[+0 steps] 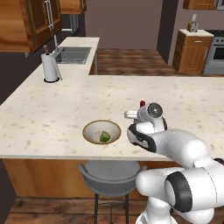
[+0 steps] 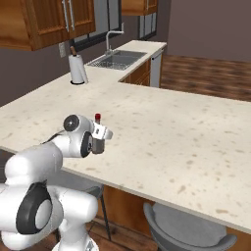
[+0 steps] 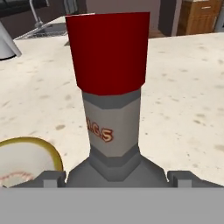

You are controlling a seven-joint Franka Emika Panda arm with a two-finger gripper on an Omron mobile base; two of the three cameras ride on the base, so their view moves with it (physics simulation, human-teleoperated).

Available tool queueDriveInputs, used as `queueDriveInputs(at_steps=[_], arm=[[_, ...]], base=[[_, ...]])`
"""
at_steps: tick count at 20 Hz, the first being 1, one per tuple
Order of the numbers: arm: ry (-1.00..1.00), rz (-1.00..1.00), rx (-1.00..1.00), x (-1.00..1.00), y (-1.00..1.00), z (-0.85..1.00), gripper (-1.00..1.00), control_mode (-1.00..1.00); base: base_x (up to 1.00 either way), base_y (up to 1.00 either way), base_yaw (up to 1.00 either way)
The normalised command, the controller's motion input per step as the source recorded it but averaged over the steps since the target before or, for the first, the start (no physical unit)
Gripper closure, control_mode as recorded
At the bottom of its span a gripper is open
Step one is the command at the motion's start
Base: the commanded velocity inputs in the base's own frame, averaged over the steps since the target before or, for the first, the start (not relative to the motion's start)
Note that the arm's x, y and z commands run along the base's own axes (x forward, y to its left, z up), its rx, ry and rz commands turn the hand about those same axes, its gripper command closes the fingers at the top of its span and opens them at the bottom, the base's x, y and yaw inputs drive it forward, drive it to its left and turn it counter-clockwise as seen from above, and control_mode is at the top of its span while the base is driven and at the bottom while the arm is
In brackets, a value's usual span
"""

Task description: There is a bowl on the dining counter. Grab a lemon wedge from the fridge and place it in the bowl. Then get the liquor bottle and glass cup from the cabinet and place them next to the bowl.

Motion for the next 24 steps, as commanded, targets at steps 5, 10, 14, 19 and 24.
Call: queueDriveInputs(at_steps=[5, 10, 14, 19, 24], arm=[[0.06, 0.08, 0.0, 0.7, 0.2, -0.34, 1.0, -1.0], [0.0, 0.04, 0.0, 0.53, 0.14, -0.08, 1.0, -1.0], [0.0, 0.03, 0.0, 0.41, 0.08, -0.1, 1.0, -1.0], [0.0, 0.03, 0.0, 0.43, 0.04, -0.22, 1.0, -1.0], [0.0, 0.03, 0.0, 0.29, 0.01, -0.26, 1.0, -1.0]], base=[[0.0, 0.0, 0.0], [0.0, 0.0, 0.0], [0.0, 0.0, 0.0], [0.0, 0.0, 0.0], [0.0, 0.0, 0.0]])
